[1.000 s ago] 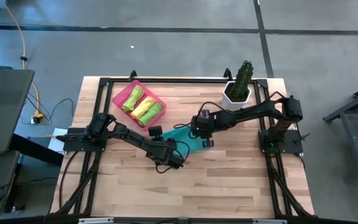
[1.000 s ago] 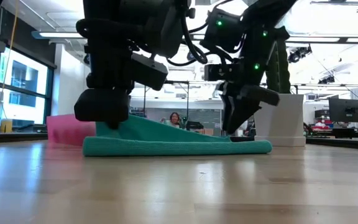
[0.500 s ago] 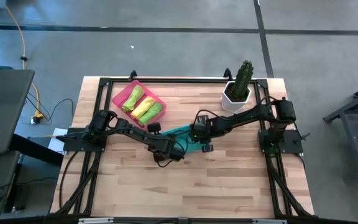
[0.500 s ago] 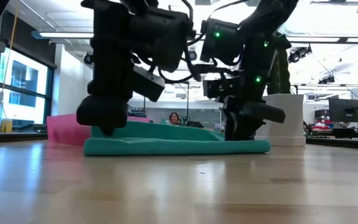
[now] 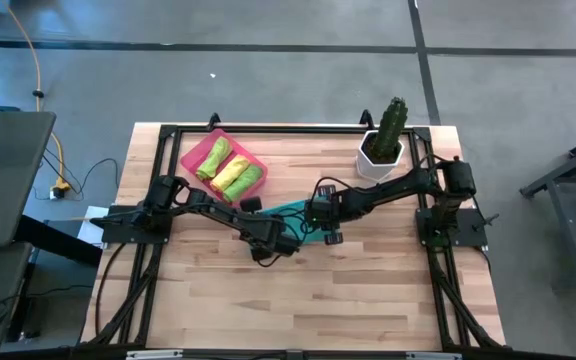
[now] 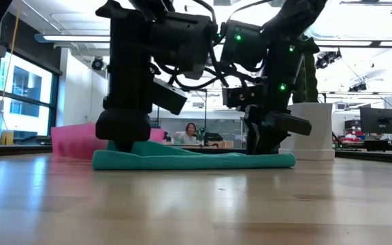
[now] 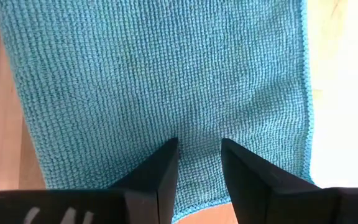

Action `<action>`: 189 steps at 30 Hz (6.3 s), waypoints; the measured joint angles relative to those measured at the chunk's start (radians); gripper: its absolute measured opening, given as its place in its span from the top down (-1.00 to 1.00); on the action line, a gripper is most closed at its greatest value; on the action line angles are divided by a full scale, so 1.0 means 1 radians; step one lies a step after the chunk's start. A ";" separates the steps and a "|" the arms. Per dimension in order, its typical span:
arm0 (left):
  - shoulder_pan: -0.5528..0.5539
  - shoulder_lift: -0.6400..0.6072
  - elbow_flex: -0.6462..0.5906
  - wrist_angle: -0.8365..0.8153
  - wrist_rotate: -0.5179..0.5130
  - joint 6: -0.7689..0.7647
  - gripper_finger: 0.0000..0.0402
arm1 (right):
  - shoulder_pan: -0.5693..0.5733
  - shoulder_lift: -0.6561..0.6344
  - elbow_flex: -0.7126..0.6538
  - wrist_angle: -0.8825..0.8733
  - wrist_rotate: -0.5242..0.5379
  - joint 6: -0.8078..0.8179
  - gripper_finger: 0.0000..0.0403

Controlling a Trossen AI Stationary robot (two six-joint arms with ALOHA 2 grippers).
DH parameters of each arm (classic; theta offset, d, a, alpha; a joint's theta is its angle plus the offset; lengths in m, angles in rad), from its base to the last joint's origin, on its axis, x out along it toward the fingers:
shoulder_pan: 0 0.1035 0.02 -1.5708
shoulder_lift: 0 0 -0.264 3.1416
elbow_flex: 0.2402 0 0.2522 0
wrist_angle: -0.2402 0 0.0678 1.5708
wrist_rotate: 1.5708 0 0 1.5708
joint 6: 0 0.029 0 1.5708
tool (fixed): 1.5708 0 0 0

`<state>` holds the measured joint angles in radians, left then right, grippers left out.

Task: Roll microfiber towels into tight, uniform cylinder then place into a basket
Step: Roll the blue microfiber cloth

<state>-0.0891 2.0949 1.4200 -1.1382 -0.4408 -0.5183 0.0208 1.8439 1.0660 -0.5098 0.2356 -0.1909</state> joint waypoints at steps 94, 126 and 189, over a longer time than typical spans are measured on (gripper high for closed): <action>-0.464 -0.517 0.256 -0.098 0.175 -0.134 0.36 | 0.461 -0.102 -0.003 -0.235 0.175 0.706 0.42; -0.067 -0.488 -0.462 1.257 0.382 0.523 0.36 | 0.566 -0.608 -0.643 0.680 0.099 0.535 0.42; -0.209 -0.116 -0.489 1.404 0.128 1.360 0.05 | 0.628 -0.085 -0.227 0.336 0.163 0.084 0.16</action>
<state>-0.2977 1.9793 0.9310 0.2654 -0.3132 0.8421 0.6492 1.7584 0.8392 -0.1740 0.3983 -0.1066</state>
